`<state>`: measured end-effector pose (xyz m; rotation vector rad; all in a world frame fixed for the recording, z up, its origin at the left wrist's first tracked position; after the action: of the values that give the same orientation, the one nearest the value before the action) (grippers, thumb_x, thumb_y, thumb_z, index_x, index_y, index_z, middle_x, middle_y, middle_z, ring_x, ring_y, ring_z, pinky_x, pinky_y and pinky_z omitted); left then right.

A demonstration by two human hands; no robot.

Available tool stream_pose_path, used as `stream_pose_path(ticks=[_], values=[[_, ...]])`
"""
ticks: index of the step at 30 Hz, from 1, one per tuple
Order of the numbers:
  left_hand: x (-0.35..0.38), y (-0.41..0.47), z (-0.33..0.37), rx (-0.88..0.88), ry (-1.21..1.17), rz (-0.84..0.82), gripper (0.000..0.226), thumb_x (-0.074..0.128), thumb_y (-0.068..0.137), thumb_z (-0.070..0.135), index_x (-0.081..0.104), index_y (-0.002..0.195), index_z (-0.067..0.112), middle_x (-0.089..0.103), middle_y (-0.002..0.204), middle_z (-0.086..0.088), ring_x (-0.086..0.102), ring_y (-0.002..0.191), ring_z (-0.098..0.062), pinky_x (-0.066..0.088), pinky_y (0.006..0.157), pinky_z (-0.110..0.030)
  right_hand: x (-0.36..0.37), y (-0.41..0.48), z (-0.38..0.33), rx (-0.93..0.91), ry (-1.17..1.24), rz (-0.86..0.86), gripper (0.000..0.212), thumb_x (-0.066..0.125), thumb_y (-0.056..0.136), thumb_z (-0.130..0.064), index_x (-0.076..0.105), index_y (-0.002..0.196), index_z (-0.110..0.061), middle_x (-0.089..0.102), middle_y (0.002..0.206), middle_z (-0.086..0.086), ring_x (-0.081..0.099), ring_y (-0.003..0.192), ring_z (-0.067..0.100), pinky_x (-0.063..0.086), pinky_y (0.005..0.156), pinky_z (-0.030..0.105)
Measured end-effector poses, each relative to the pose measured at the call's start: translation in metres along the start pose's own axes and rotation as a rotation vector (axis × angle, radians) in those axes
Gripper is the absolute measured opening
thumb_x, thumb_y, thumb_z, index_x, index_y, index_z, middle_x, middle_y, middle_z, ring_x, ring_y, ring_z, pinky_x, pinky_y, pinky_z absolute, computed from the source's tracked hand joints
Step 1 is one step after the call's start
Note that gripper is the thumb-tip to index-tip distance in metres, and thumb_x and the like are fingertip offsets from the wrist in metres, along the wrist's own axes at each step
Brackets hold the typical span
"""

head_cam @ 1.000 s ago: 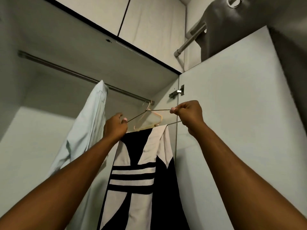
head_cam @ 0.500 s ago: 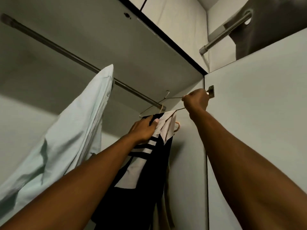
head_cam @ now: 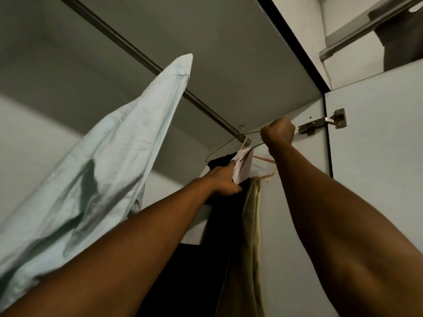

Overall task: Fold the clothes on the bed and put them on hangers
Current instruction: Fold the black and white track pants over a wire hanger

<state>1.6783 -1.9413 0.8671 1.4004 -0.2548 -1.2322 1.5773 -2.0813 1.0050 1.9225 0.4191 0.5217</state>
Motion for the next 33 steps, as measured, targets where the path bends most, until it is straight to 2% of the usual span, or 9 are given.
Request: stream_pose_path(ticks=[3,6,11,16,19,22,26,30,33], values=[[0.007,0.003,-0.009,0.001,0.005,-0.032,0.095,0.072,0.089,0.027,0.010,0.162,0.029,0.044,0.149,-0.015,0.051,0.129,-0.037,0.050,0.103,-0.045,0.008,0.003,0.005,-0.018,-0.050,-0.010,0.007,0.070,0.088,-0.001,0.067,0.087,-0.007,0.068,0.092,0.009,0.068,0.086,0.025,0.062,0.078,0.039],[0.009,0.006,-0.014,0.024,-0.004,-0.030,0.090,0.071,0.089,0.021,0.017,0.160,0.025,0.046,0.148,-0.016,0.051,0.129,-0.037,0.050,0.104,-0.048,0.018,0.005,0.011,-0.033,-0.093,-0.041,0.008,0.071,0.088,-0.003,0.067,0.093,-0.007,0.067,0.094,0.010,0.067,0.087,0.026,0.062,0.080,0.041],[0.015,0.007,-0.018,0.017,0.036,-0.028,0.085,0.069,0.090,0.023,0.019,0.159,0.024,0.045,0.149,-0.016,0.049,0.131,-0.038,0.048,0.106,-0.049,0.021,0.001,0.024,-0.009,-0.131,-0.041,0.010,0.072,0.087,-0.005,0.067,0.095,-0.006,0.068,0.096,0.012,0.068,0.090,0.027,0.061,0.083,0.041],[0.025,0.005,-0.023,0.003,0.008,-0.032,0.082,0.067,0.090,0.025,0.022,0.158,0.026,0.048,0.145,-0.015,0.052,0.127,-0.036,0.050,0.102,-0.045,0.013,-0.004,0.029,-0.011,-0.242,-0.084,0.023,0.075,0.089,-0.019,0.067,0.109,-0.010,0.066,0.106,0.010,0.062,0.095,0.026,0.052,0.080,0.036],[0.032,-0.002,-0.024,-0.002,-0.026,-0.026,0.078,0.065,0.092,0.024,0.023,0.157,0.029,0.052,0.138,-0.013,0.056,0.118,-0.034,0.053,0.095,-0.041,0.000,-0.016,0.022,-0.043,-0.278,-0.033,0.013,0.070,0.088,-0.017,0.063,0.097,-0.011,0.068,0.106,0.012,0.064,0.098,0.029,0.054,0.082,0.038],[0.040,-0.011,-0.021,-0.004,0.001,-0.016,0.074,0.065,0.093,0.025,0.025,0.156,0.025,0.054,0.135,-0.015,0.058,0.118,-0.034,0.052,0.096,-0.041,-0.016,-0.040,0.016,-0.110,-0.325,0.028,0.009,0.065,0.090,-0.018,0.061,0.093,-0.011,0.065,0.098,0.012,0.065,0.097,0.032,0.046,0.076,0.035],[0.055,-0.029,-0.019,-0.008,0.036,-0.005,0.070,0.063,0.094,0.032,0.028,0.154,0.023,0.053,0.141,-0.014,0.056,0.124,-0.036,0.051,0.100,-0.044,-0.034,-0.081,0.024,-0.210,-0.396,0.054,0.035,0.056,0.093,-0.025,0.058,0.124,-0.006,0.066,0.121,0.018,0.061,0.114,0.040,0.047,0.089,0.041],[0.073,-0.056,-0.016,0.006,0.014,0.031,0.082,0.059,0.098,0.042,0.011,0.162,0.023,0.029,0.163,-0.015,0.034,0.147,-0.036,0.036,0.117,-0.043,-0.048,-0.125,0.047,-0.244,-0.434,-0.029,0.057,0.053,0.096,-0.027,0.045,0.149,-0.010,0.060,0.135,0.018,0.057,0.122,0.039,0.045,0.099,0.042],[0.086,-0.080,-0.022,-0.035,0.036,0.072,0.083,0.050,0.101,0.050,0.002,0.163,0.025,0.008,0.169,-0.014,0.010,0.155,-0.035,0.020,0.124,-0.053,-0.057,-0.165,0.064,-0.314,-0.445,-0.085,0.053,0.053,0.097,-0.029,0.048,0.147,-0.013,0.055,0.143,0.015,0.057,0.122,0.038,0.045,0.098,0.042]])
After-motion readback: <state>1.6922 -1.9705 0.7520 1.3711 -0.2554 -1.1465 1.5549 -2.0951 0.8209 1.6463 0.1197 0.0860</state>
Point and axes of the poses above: each hand's wrist, its own y-axis towards the middle knuckle, its own x-axis out of the palm, z = x × y, the point moved 8 cm from there along y, towards the middle knuckle
